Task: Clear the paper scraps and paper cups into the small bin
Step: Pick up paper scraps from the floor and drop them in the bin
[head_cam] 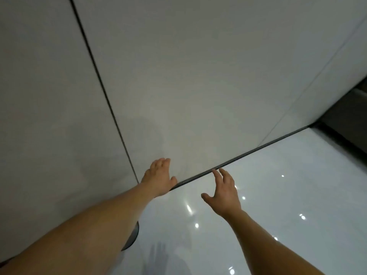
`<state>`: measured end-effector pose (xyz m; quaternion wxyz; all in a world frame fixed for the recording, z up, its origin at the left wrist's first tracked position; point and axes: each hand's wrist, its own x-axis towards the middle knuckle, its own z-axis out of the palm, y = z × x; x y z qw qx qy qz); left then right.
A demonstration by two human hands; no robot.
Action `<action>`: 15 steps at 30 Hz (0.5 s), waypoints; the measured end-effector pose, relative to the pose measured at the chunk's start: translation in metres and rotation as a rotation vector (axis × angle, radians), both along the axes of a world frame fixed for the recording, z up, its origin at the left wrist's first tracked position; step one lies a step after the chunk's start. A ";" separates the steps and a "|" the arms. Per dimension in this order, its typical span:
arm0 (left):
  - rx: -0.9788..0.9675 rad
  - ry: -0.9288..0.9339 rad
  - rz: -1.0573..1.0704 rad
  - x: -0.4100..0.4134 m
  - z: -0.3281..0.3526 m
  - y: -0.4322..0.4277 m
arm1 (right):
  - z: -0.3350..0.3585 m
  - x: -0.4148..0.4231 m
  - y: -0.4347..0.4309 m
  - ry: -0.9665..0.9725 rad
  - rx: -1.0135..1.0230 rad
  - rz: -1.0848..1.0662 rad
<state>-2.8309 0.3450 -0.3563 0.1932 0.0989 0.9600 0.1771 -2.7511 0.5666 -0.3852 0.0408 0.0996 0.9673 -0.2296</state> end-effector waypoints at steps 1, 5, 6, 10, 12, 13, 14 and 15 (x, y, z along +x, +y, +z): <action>-0.006 0.002 -0.041 0.002 0.008 0.032 | 0.005 0.012 0.026 0.003 0.009 -0.029; 0.019 0.042 -0.214 0.022 0.036 0.159 | 0.027 0.060 0.129 0.015 0.029 -0.170; 0.029 0.058 -0.261 0.028 0.043 0.188 | 0.033 0.073 0.153 0.020 0.031 -0.214; 0.036 0.122 -0.438 0.049 0.066 0.285 | 0.053 0.121 0.233 0.051 0.039 -0.383; 0.042 0.145 -0.499 0.055 0.073 0.327 | 0.060 0.141 0.266 0.063 0.041 -0.464; 0.046 0.149 -0.528 0.058 0.076 0.346 | 0.062 0.151 0.282 0.067 0.036 -0.505; 0.048 0.152 -0.559 0.060 0.078 0.365 | 0.063 0.159 0.296 0.070 0.035 -0.542; 0.050 0.155 -0.591 0.062 0.080 0.383 | 0.064 0.167 0.309 0.072 0.038 -0.574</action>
